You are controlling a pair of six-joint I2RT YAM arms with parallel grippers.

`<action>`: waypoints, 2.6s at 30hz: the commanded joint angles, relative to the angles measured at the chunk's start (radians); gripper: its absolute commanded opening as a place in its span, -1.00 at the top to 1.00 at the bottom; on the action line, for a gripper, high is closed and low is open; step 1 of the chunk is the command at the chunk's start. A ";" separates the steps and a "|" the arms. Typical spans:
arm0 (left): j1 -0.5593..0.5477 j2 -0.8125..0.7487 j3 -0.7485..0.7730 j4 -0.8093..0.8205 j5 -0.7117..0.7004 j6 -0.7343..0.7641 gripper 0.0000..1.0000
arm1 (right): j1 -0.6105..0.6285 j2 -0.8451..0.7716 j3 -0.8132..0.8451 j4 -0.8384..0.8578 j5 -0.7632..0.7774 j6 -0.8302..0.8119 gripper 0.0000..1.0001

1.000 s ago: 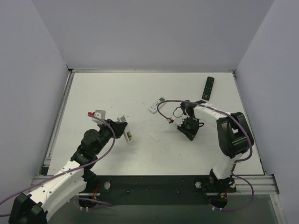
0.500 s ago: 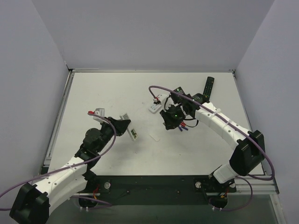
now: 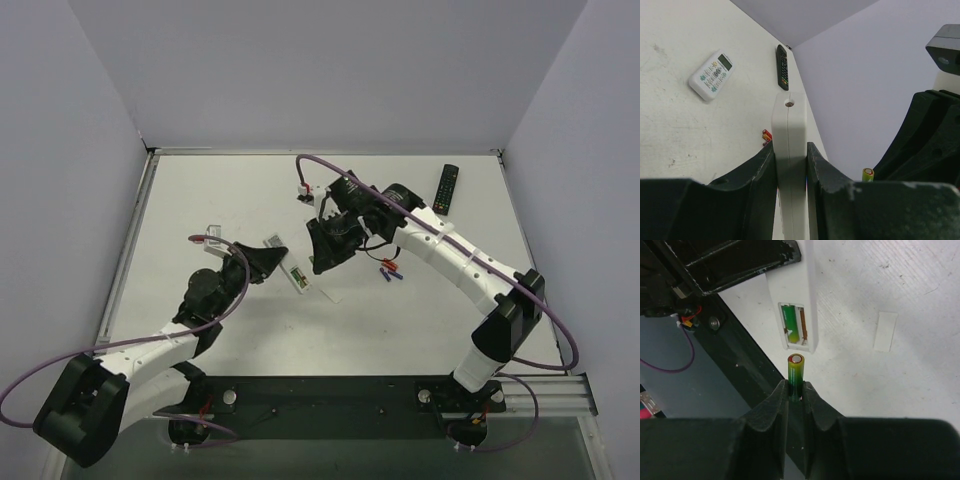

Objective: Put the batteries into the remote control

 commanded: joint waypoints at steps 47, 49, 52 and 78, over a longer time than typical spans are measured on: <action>-0.026 0.153 0.077 0.332 0.102 -0.195 1.00 | 0.056 0.253 0.325 -0.355 0.063 0.153 0.80; -0.026 0.163 0.071 0.352 0.105 -0.209 1.00 | 0.055 0.256 0.339 -0.362 0.072 0.152 0.73; -0.026 0.183 0.056 0.391 0.103 -0.242 1.00 | 0.056 0.265 0.364 -0.378 0.085 0.147 0.70; -0.026 0.182 0.013 0.365 0.085 -0.348 1.00 | 0.065 0.291 0.448 -0.458 0.174 0.141 0.42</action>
